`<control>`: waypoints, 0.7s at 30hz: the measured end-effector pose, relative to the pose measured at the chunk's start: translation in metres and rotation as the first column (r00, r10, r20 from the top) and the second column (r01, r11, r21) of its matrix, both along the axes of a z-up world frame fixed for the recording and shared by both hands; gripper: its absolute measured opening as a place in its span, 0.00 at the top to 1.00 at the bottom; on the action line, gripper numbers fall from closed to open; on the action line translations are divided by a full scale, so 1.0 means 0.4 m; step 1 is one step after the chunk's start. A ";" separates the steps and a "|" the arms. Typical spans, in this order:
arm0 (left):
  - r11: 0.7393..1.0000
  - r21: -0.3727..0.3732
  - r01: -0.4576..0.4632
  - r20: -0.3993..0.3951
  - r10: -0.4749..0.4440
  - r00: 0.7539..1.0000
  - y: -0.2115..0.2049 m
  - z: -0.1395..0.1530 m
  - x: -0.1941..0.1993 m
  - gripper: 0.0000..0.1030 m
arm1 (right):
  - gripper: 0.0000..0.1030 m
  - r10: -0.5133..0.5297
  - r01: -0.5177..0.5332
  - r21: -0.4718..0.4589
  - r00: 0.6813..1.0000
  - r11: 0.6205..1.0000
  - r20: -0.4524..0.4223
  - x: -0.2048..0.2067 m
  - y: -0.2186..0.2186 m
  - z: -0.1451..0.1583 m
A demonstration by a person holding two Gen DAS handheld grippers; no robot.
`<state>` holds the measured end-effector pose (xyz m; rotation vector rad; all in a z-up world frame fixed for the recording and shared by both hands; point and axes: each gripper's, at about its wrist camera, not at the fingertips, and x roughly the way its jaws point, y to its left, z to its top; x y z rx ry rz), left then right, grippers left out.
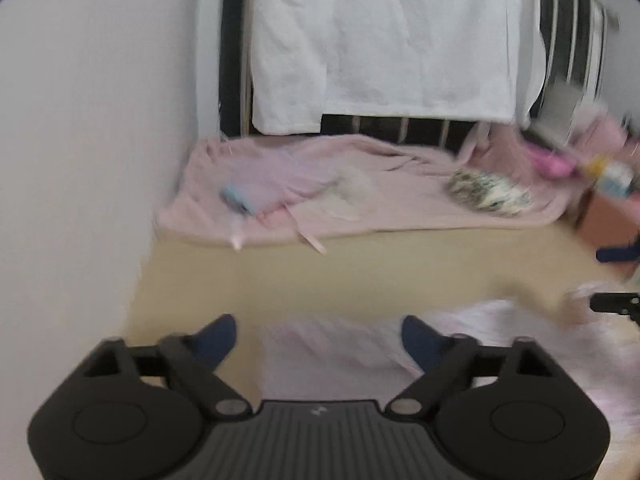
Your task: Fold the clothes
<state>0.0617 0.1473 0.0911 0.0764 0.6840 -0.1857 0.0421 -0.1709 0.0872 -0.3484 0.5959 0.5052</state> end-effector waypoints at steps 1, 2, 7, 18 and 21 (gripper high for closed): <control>1.000 -0.003 0.014 -0.042 -0.014 0.999 -0.005 -0.019 0.042 0.14 | 0.28 0.011 -0.012 -0.007 0.997 1.000 -0.077 0.070 0.009 -0.023; 1.000 -0.018 0.023 -0.078 -0.025 0.997 -0.002 -0.042 0.079 0.15 | 0.30 0.017 -0.019 -0.012 0.988 1.000 -0.153 0.138 0.017 -0.048; 0.999 -0.042 0.008 -0.167 -0.015 0.986 0.017 -0.144 0.171 0.25 | 0.55 -0.001 -0.004 -0.017 0.954 1.000 -0.300 0.263 0.049 -0.149; 0.982 -0.178 0.058 -0.055 -0.069 0.996 0.038 -0.062 0.020 0.96 | 0.97 0.083 -0.065 0.096 0.977 0.993 -0.199 0.157 0.015 -0.065; 0.994 -0.083 0.077 0.084 -0.070 0.994 0.003 -0.003 -0.136 0.96 | 0.97 0.113 -0.104 0.084 0.989 0.991 -0.100 0.026 -0.011 0.000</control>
